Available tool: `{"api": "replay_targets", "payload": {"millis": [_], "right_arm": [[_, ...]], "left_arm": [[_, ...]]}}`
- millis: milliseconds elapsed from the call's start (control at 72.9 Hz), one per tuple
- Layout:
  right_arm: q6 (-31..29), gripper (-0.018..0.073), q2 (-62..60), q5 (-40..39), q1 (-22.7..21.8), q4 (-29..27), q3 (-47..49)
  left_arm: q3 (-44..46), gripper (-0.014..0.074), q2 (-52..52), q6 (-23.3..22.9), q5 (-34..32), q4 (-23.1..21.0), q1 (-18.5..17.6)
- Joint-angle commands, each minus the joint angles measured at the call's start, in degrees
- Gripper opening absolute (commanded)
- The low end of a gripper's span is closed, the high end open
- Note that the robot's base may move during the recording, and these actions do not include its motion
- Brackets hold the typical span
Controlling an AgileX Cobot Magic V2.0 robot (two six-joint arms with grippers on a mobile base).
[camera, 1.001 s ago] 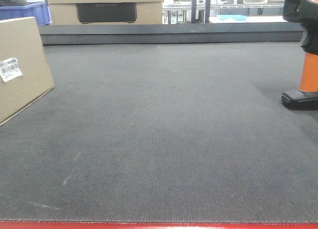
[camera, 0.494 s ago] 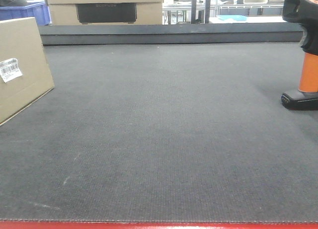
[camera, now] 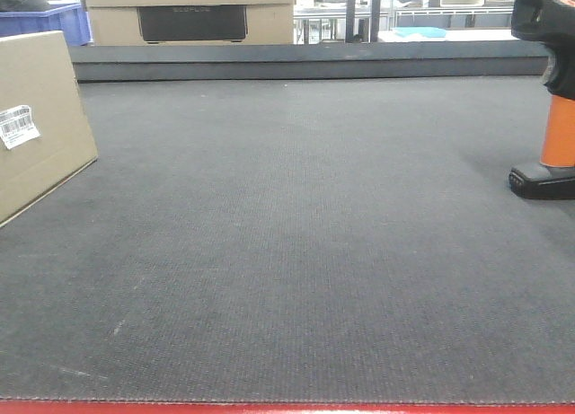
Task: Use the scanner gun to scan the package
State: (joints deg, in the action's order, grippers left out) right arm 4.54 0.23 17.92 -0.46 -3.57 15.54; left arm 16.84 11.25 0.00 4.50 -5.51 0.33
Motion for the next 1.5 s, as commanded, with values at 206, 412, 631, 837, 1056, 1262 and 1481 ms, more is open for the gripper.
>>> {"api": "replay_targets", "payload": {"millis": [206, 412, 631, 837, 1056, 1262, 1481], "right_arm": [[-0.1, -0.0167, -0.2, -0.7, 0.0, -0.1, 0.5], [-0.1, -0.0167, -0.2, -0.6, 0.0, -0.1, 0.4], [-0.1, -0.0167, -0.2, -3.2, 0.0, 1.3, -1.7], [-7.2, -0.0167, -0.2, -15.3, -3.8, 0.9, -12.4], [-8.6, -0.0169, -0.2, -16.1, -6.3, -2.9, -15.5], [-8.6, -0.0169, -0.2, -16.7, -6.3, -2.9, -15.5], [-8.6, -0.0169, -0.2, -16.6, -6.3, -2.8, -15.5]], "left_arm": [[-0.1, -0.0111, -0.2, 0.0, -0.9, 0.0, 0.1], [-0.1, -0.0111, -0.2, 0.0, -0.9, 0.0, 0.1], [-0.1, -0.0111, -0.2, 0.0, -0.9, 0.0, 0.1], [-0.1, -0.0111, -0.2, 0.0, -0.9, 0.0, 0.1], [-0.1, -0.0111, -0.2, 0.0, -1.0, 0.0, 0.1], [-0.1, -0.0111, -0.2, 0.0, -1.0, 0.0, 0.1], [-0.1, -0.0111, -0.2, 0.0, -1.0, 0.0, 0.1]]}}
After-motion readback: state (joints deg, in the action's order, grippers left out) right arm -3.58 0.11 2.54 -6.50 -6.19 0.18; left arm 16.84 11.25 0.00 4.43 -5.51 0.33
